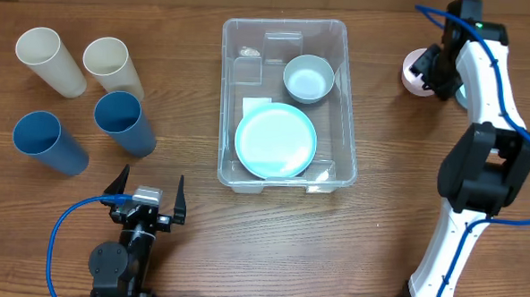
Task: Pack container
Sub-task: 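Release the grey bowl and grasp the pink bowl with the right gripper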
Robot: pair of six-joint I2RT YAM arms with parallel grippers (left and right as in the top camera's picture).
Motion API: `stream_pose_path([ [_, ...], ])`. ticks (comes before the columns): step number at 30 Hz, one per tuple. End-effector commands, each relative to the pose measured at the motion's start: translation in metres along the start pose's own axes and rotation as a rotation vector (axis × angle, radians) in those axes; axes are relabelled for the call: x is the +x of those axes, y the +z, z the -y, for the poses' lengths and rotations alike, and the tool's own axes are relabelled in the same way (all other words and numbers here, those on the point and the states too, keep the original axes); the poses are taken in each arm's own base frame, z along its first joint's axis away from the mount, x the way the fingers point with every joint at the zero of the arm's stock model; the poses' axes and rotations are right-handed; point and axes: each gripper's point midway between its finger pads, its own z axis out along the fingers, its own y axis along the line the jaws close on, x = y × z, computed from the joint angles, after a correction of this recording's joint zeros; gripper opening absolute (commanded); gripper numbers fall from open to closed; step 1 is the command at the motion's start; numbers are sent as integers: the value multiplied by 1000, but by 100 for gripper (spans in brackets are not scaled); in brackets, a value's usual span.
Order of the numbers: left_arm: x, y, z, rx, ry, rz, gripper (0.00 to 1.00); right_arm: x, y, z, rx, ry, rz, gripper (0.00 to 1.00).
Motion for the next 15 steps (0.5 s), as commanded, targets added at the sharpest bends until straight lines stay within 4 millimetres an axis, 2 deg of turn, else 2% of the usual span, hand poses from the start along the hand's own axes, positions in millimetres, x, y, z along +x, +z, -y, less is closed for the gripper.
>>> stream_pose_path([
  [1,0,0,0,3,19,6,100,6,17,1,16,32,-29,55],
  [4,0,0,0,3,19,6,100,9,24,3,24,35,-38,49],
  [8,0,0,0,3,19,6,100,7,24,2,17,36,-29,35],
  [11,0,0,0,3,19,6,100,6,24,0,13,36,-24,29],
  [15,0,0,0,3,19,6,100,4,24,-1,9,36,-19,29],
])
